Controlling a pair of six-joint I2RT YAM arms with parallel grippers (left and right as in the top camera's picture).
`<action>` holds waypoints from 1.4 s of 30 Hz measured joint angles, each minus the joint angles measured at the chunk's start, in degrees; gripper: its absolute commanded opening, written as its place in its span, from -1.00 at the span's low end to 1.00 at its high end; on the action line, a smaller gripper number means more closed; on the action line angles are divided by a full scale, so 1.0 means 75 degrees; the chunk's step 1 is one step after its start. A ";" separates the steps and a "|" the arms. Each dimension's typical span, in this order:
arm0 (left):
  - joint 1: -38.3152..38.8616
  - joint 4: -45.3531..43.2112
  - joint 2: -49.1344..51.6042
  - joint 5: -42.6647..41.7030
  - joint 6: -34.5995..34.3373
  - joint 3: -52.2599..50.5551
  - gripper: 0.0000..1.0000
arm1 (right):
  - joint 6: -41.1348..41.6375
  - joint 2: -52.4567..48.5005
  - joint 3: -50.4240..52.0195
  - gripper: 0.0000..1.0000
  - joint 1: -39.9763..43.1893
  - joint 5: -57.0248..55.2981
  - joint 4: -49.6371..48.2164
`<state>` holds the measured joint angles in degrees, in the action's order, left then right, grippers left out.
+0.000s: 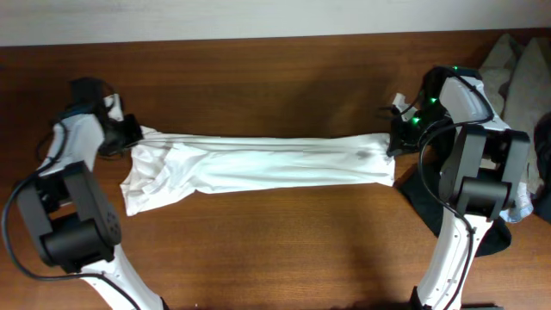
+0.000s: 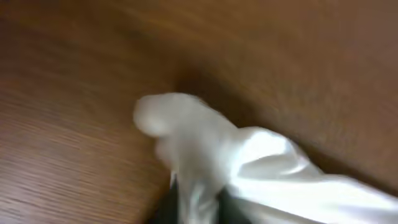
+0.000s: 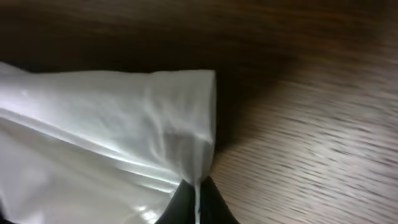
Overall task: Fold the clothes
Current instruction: 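Hold the folded strip's ends with both grippers and pull it straight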
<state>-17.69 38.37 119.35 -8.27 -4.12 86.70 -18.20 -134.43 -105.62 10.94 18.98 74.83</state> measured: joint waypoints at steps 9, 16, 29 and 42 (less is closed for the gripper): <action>-0.0274 0.4631 -0.0032 -0.1743 0.0982 0.0568 0.98 | 0.0020 0.0000 0.0009 -0.27 -0.0216 -0.0146 0.0026; -0.0085 0.4639 -0.0061 -0.1137 0.1241 -0.0149 0.98 | 0.0015 0.0000 0.0015 -0.86 -0.0283 -0.0146 0.0603; -0.0087 0.2690 -0.0353 0.1055 0.0181 -0.1075 0.92 | 0.0831 0.0000 0.0015 -0.92 -0.0595 -0.0659 0.0047; -0.0303 0.2769 -0.1993 0.0557 0.0015 -0.0909 0.98 | 0.0504 0.0000 0.0017 0.22 -0.0632 -0.0248 0.0970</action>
<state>-19.97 59.13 104.40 -4.10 -4.01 79.88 -14.41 -134.43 -105.49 6.20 17.12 82.11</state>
